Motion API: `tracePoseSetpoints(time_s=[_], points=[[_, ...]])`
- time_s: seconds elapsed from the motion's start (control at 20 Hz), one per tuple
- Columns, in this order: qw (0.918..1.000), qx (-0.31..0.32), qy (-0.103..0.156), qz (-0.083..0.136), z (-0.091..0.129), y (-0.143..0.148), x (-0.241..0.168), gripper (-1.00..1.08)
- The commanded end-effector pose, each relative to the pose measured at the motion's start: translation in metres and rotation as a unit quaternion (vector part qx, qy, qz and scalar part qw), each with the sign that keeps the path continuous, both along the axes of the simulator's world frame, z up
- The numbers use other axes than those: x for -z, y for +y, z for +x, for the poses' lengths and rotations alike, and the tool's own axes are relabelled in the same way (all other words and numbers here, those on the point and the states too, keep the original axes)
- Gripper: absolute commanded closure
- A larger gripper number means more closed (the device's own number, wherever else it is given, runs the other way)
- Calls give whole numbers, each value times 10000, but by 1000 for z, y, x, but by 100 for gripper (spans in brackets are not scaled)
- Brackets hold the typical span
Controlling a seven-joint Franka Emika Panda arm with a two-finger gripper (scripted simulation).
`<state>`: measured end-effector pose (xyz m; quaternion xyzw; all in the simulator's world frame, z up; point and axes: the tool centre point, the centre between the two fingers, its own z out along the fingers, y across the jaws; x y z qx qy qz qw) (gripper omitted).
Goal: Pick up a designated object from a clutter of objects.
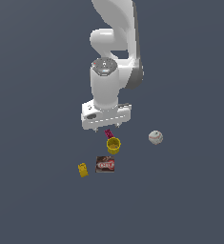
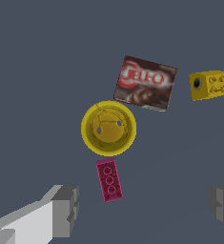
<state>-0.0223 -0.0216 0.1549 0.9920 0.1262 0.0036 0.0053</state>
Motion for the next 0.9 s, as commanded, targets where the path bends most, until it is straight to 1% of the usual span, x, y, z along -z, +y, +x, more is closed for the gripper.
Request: tracePoseSetpoints(time_s=[0.0, 0.2, 0.4, 0.65, 0.85], points=[[9997, -258, 9, 10, -10, 2, 23, -92], [9982, -596, 25, 24, -25, 5, 52, -92], [9964, -848, 36, 33, -38, 7, 73, -92], [9945, -1043, 44, 41, -49, 8, 88, -92], [9939, -1105, 47, 43, -53, 9, 92, -92]])
